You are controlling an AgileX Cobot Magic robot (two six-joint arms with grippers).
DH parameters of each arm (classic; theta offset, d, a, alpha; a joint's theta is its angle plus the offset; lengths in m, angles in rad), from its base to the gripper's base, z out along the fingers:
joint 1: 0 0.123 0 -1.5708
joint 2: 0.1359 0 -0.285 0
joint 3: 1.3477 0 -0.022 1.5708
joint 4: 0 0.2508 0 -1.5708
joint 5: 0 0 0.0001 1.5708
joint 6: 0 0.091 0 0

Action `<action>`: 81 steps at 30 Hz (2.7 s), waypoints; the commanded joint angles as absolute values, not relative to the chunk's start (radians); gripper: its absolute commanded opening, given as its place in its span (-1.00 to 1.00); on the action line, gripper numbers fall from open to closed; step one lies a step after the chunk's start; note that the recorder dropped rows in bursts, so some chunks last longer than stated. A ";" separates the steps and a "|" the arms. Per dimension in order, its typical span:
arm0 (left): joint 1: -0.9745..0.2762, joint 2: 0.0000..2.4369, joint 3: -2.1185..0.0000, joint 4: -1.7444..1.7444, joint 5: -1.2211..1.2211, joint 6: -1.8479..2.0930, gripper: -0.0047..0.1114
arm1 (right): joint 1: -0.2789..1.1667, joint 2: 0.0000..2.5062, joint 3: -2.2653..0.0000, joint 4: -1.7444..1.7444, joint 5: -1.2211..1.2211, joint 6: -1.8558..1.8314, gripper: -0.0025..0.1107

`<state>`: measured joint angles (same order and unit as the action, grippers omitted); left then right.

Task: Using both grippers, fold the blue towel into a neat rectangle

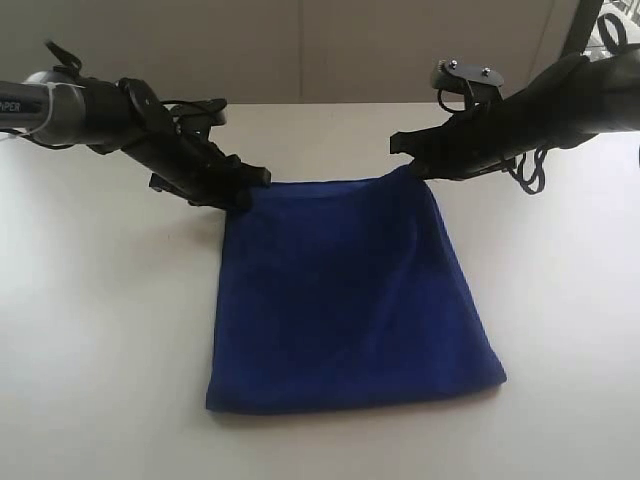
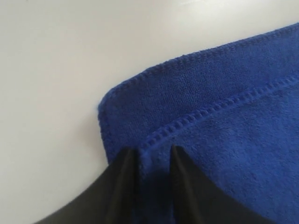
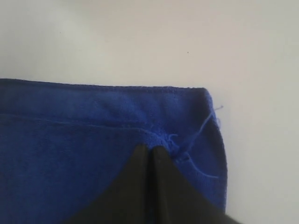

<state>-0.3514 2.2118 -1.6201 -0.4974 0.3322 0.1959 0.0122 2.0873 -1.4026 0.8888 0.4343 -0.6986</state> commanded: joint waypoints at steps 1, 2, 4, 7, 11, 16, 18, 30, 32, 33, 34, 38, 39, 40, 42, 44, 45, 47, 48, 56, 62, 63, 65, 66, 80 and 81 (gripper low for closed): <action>-0.351 2.198 -1.619 -0.500 0.355 0.198 -0.61 | 0.010 2.086 -1.407 0.889 0.440 -0.707 -0.96; -0.351 2.198 -1.619 -0.500 0.355 0.198 -0.68 | 0.010 2.086 -1.407 0.889 0.440 -0.707 -0.96; -0.351 2.198 -1.619 -0.500 0.355 0.198 -0.83 | 0.010 2.086 -1.407 0.889 0.444 -0.707 -0.96; -0.351 2.198 -1.619 -0.500 0.355 0.198 -0.92 | 0.010 2.086 -1.407 0.889 0.447 -0.707 -0.96; -0.351 2.198 -1.619 -0.500 0.355 0.198 -0.92 | 0.010 2.086 -1.407 0.889 0.447 -0.707 -0.96; -0.351 2.153 -1.619 -0.500 0.359 0.218 -0.92 | 0.010 2.086 -1.407 0.889 0.447 -0.707 -0.96; -0.351 2.128 -1.619 -0.500 0.359 0.218 -0.92 | 0.010 2.086 -1.407 0.889 0.447 -0.707 -0.96; -0.351 2.085 -1.619 -0.494 0.352 0.269 -0.92 | 0.010 2.065 -1.407 0.885 0.387 -0.731 -0.96; -0.351 2.085 -1.619 -0.494 0.348 0.269 -0.92 | 0.010 2.059 -1.407 0.882 0.391 -0.744 -0.96; -0.351 2.082 -1.619 -0.494 0.341 0.274 -0.92 | 0.010 2.054 -1.407 0.882 0.396 -0.756 -0.96; -0.351 2.082 -1.619 -0.494 0.335 0.285 -0.92 | 0.010 2.050 -1.407 0.882 0.396 -0.771 -0.96; -0.351 2.082 -1.619 -0.494 0.314 0.292 -0.92 | 0.010 2.043 -1.407 0.881 0.368 -0.785 -0.96; -0.351 2.082 -1.619 -0.494 0.309 0.292 -0.92 | 0.010 2.043 -1.407 0.881 0.360 -0.785 -0.96; -0.351 2.082 -1.619 -0.494 0.307 0.292 -0.92 | 0.010 2.043 -1.407 0.881 0.357 -0.785 -0.96; -0.351 2.082 -1.619 -0.494 0.300 0.292 -0.92 | 0.010 2.043 -1.407 0.881 0.355 -0.786 -0.96; -0.351 2.082 -1.619 -0.494 0.288 0.292 -0.92 | 0.010 2.043 -1.407 0.878 0.350 -0.797 -0.96; -0.351 2.082 -1.619 -0.494 0.282 0.292 -0.92 | 0.010 2.043 -1.407 0.878 0.348 -0.805 -0.96; -0.351 2.082 -1.619 -0.494 0.277 0.292 -0.92 | 0.010 2.043 -1.407 0.878 0.346 -0.808 -0.96; -0.351 2.082 -1.619 -0.494 0.277 0.292 -0.92 | 0.010 2.043 -1.407 0.878 0.346 -0.808 -0.96; -0.351 2.054 -1.619 -0.494 0.288 0.292 -0.92 | 0.010 2.032 -1.407 0.878 0.356 -0.807 -0.96; -0.351 2.018 -1.619 -0.485 0.261 0.292 -0.92 | 0.010 2.007 -1.407 0.878 0.361 -0.807 -0.96; -0.351 2.020 -1.619 -0.485 0.256 0.292 -0.92 | 0.010 2.005 -1.407 0.878 0.361 -0.807 -0.96; -0.351 2.026 -1.619 -0.485 0.244 0.292 -0.92 | 0.010 2.005 -1.407 0.878 0.357 -0.807 -0.96; -0.351 2.031 -1.619 -0.485 0.238 0.292 -0.92 | 0.010 2.005 -1.407 0.878 0.352 -0.807 -0.96; -0.351 2.141 -1.619 -0.485 0.110 0.292 -0.92 | 0.010 2.074 -1.407 0.878 0.228 -0.807 -0.96; -0.351 2.154 -1.619 -0.485 0.106 0.292 -0.92 | 0.010 2.090 -1.407 0.878 0.223 -0.807 -0.96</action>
<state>-0.3514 2.1285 -1.6201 -0.4792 0.1267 0.2912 0.0122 2.0560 -1.4026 0.8807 0.2482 -0.7951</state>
